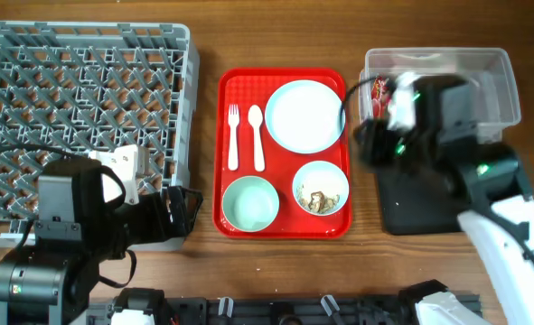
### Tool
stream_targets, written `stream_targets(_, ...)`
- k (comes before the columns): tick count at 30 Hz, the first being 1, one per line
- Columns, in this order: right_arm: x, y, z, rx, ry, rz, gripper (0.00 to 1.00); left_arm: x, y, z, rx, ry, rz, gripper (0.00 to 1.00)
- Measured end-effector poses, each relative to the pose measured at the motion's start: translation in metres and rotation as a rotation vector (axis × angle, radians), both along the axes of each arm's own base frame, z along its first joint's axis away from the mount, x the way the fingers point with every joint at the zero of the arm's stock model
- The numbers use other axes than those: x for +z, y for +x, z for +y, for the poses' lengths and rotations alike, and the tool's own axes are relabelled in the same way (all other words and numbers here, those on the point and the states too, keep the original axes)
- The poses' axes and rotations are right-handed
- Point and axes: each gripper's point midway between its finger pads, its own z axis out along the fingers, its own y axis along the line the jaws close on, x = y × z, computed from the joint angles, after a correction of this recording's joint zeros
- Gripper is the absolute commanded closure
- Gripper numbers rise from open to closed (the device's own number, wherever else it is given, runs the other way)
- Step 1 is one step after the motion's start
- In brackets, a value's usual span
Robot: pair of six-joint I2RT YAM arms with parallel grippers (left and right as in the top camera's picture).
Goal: Sort waste into correct bins and load items into the dishwasher rack
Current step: 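Grasp the light-blue bowl with the right gripper and tip scraps onto black tray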
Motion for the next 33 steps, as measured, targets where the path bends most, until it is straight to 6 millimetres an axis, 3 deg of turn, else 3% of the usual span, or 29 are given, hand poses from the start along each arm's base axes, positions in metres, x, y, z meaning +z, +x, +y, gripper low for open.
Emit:
stream_targets(2,-0.018,-0.019,0.030,0.049,0.001,0.067,0.69,0.000,0.000,0.000,0.000,0.000,-0.001,0.00)
stream_targets(3,-0.036,-0.026,0.049,0.082,-0.002,0.100,0.70,0.000,0.000,0.000,0.000,0.000,0.000,0.00)
stream_targets(4,-0.064,-0.031,0.071,0.117,-0.005,0.136,0.70,0.000,0.000,0.000,0.000,0.000,0.000,0.00)
stream_targets(6,-0.107,-0.035,0.095,0.122,-0.050,0.182,0.69,0.000,0.000,0.000,0.000,0.000,0.001,0.00)
stream_targets(8,-0.151,-0.025,0.116,0.132,-0.107,0.206,0.71,0.000,0.000,0.000,0.000,0.000,0.000,0.00)
stream_targets(11,-0.186,-0.023,0.117,0.088,-0.167,0.265,0.74,0.000,0.000,0.000,-0.001,0.000,0.001,0.00)
stream_targets(12,-0.202,-0.023,0.113,0.066,-0.198,0.294,0.78,0.000,0.000,0.000,-0.001,0.000,0.001,0.00)
stream_targets(13,-0.218,-0.023,0.109,0.041,-0.232,0.325,0.94,0.000,0.000,0.000,-0.001,0.000,0.000,0.00)
stream_targets(14,-0.221,-0.024,0.108,0.035,-0.238,0.331,0.96,0.000,0.000,0.000,-0.001,0.000,0.000,0.00)
stream_targets(19,-0.208,-0.022,0.103,0.009,-0.241,0.304,0.96,0.000,0.000,0.000,-0.001,0.000,0.000,0.00)
stream_targets(22,-0.155,-0.022,0.100,-0.004,-0.132,0.227,0.96,0.000,0.000,0.000,-0.001,0.000,0.001,0.00)
stream_targets(23,-0.127,-0.022,0.093,-0.021,-0.074,0.185,0.96,0.000,0.000,0.000,-0.001,0.000,0.000,0.00)
stream_targets(25,-0.073,-0.025,0.059,-0.078,0.036,0.104,0.96,0.000,0.000,0.000,-0.001,0.000,0.001,0.00)
stream_targets(26,-0.043,-0.028,0.031,-0.105,0.108,0.052,0.96,0.000,0.000,0.000,-0.001,0.000,0.000,0.00)
stream_targets(27,-0.029,-0.030,0.012,-0.135,0.135,0.016,0.96,0.000,0.000,0.000,-0.001,0.000,0.000,0.00)
stream_targets(30,-0.021,-0.042,-0.043,-0.185,0.178,0.013,0.96,0.000,0.000,0.000,-0.001,0.000,0.000,0.00)
stream_targets(32,-0.042,-0.043,-0.064,-0.150,0.263,0.046,0.96,0.000,0.000,0.000,-0.001,0.000,-0.001,0.00)
stream_targets(33,-0.067,-0.043,-0.074,-0.134,0.346,0.101,0.96,0.000,-0.001,-0.001,-0.003,0.000,0.001,0.00)
